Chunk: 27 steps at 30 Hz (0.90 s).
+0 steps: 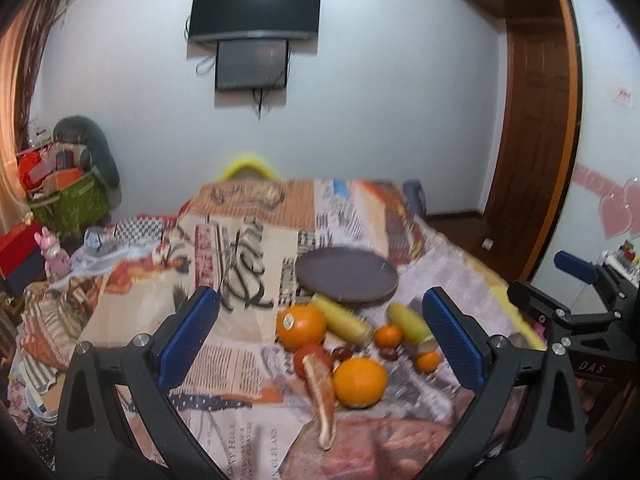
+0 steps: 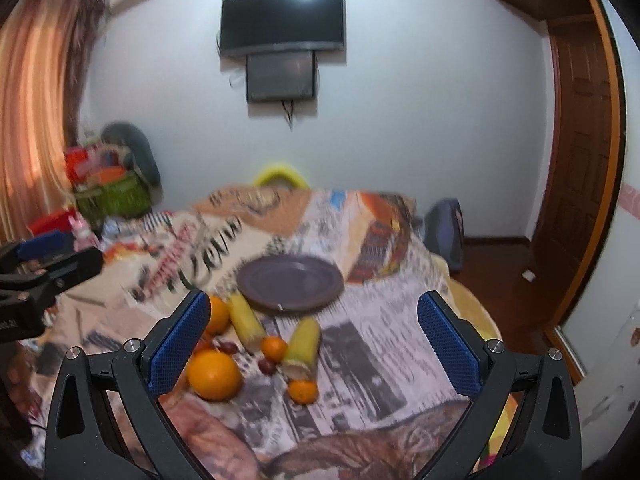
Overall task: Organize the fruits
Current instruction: 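Grasp the peeled grapefruit segment with the left tool while the right tool grasps the large orange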
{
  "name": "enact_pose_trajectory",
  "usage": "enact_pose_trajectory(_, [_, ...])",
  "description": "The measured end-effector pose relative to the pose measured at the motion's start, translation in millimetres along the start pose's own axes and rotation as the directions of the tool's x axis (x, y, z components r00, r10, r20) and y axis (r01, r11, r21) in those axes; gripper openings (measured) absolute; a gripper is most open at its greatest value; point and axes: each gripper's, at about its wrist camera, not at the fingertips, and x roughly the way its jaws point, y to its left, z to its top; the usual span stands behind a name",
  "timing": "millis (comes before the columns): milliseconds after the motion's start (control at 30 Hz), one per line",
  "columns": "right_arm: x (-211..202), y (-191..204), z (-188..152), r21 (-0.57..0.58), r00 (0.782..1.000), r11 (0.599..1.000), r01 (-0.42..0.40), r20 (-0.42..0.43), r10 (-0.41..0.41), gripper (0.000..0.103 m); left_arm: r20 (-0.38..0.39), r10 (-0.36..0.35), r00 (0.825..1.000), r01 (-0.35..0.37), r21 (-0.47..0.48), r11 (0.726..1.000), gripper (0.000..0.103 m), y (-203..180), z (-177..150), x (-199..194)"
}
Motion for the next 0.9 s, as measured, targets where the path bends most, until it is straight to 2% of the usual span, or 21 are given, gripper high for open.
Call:
enact_pose_trajectory(133, [15, 1, -14, -0.025, 0.997, 1.0, -0.014, -0.075, 0.012, 0.103, -0.077, 0.015, 0.997, -0.016, -0.005, 1.0, 0.1, 9, -18, 24])
enact_pose_trajectory(233, [28, 1, -25, -0.014, 0.989, 0.998, -0.065, -0.137, 0.063, 0.103, -0.141, 0.024, 0.99, -0.026, -0.011, 1.0, 0.097, 15, -30, 41])
enact_pose_trajectory(300, [34, 2, -30, -0.003, 0.983, 0.997, -0.078, -0.165, 0.076, 0.103, -0.184, 0.021, 0.983, -0.025, -0.018, 1.0, 0.087, 18, -38, 52])
enact_pose_trajectory(433, [48, 4, -38, 0.008, 0.972, 0.995, -0.096, -0.216, 0.095, 0.101, -0.273, 0.004, 0.962, -0.013, -0.033, 0.999, 0.081, 20, -54, 74])
enact_pose_trajectory(500, [56, 8, -42, 0.008, 0.965, 0.993, -0.116, -0.235, 0.115, 0.095, -0.31, -0.005, 0.951, -0.007, -0.04, 0.999, 0.074, 20, -62, 83])
enact_pose_trajectory(633, [65, 16, -49, 0.01, 0.947, 0.985, -0.172, -0.275, 0.168, 0.086, -0.381, -0.034, 0.924, 0.013, -0.059, 0.998, 0.068, 20, -77, 99])
enact_pose_trajectory(800, [73, 25, -54, 0.004, 0.931, 0.976, -0.219, -0.298, 0.21, 0.082, -0.452, -0.073, 0.889, 0.044, -0.073, 0.996, 0.054, 20, -95, 113])
enact_pose_trajectory(900, [76, 26, -54, 0.008, 0.925, 0.972, -0.234, -0.307, 0.225, 0.081, -0.475, -0.098, 0.875, 0.064, -0.088, 0.994, 0.051, 21, -102, 119])
